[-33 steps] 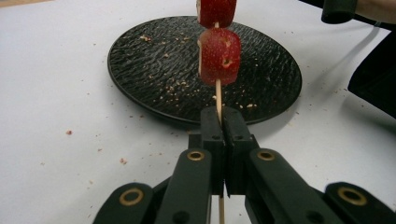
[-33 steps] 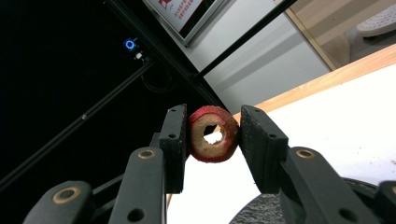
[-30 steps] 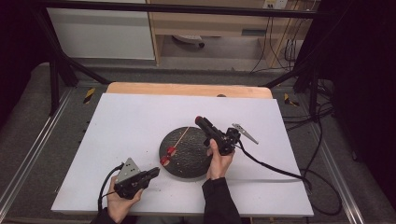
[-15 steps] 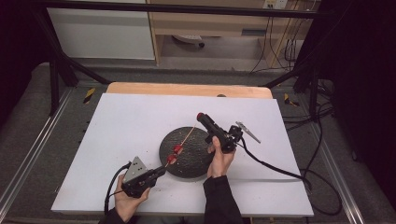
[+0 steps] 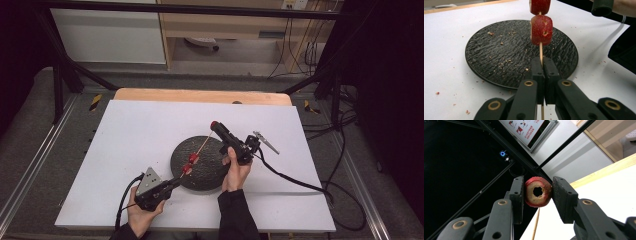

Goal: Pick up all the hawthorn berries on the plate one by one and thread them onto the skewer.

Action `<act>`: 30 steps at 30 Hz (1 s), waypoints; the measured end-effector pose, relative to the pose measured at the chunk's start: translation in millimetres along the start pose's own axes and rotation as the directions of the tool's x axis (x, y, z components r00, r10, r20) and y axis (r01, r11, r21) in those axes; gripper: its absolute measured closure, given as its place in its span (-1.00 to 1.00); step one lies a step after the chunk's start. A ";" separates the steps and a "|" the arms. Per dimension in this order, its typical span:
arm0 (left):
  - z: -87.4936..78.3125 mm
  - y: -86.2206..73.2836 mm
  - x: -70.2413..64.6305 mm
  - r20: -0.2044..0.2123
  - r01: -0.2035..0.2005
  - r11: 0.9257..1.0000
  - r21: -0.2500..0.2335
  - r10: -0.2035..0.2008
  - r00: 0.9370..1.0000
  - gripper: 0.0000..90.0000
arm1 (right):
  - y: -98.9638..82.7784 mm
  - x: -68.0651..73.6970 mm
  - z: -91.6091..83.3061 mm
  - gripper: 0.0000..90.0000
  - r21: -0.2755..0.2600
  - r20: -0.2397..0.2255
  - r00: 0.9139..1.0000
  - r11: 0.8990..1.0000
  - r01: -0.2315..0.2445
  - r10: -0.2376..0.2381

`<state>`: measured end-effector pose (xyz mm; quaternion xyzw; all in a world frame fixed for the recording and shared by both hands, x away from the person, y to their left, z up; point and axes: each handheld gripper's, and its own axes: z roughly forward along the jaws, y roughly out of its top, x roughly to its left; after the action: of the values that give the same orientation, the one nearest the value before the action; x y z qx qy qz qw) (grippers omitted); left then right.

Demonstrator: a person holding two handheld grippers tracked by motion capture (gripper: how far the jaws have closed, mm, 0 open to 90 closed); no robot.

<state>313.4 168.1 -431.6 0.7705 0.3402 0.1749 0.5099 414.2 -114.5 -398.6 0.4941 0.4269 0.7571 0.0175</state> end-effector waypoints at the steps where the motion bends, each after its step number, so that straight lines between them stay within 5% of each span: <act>1: 0.4 0.0 -0.3 -0.001 0.000 1.000 -0.001 0.000 1.000 0.96 | -0.2 0.0 -0.1 0.40 0.001 -0.001 1.000 1.000 -0.001 0.001; 14: 8.2 3.1 -9.6 -0.018 0.010 0.999 -0.044 -0.011 1.000 0.96 | -5.0 -0.7 -0.3 0.40 0.003 -0.016 1.000 1.000 -0.023 0.023; 30: 22.7 17.3 -10.6 -0.013 0.070 0.996 -0.053 -0.071 0.997 0.96 | -14.2 -1.9 -1.4 0.41 0.032 -0.012 1.000 0.999 -0.025 0.026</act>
<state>325.9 141.2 -424.7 0.7432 0.3661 0.1714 0.5332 408.5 -107.2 -409.6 0.4951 0.4328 0.7534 -0.0029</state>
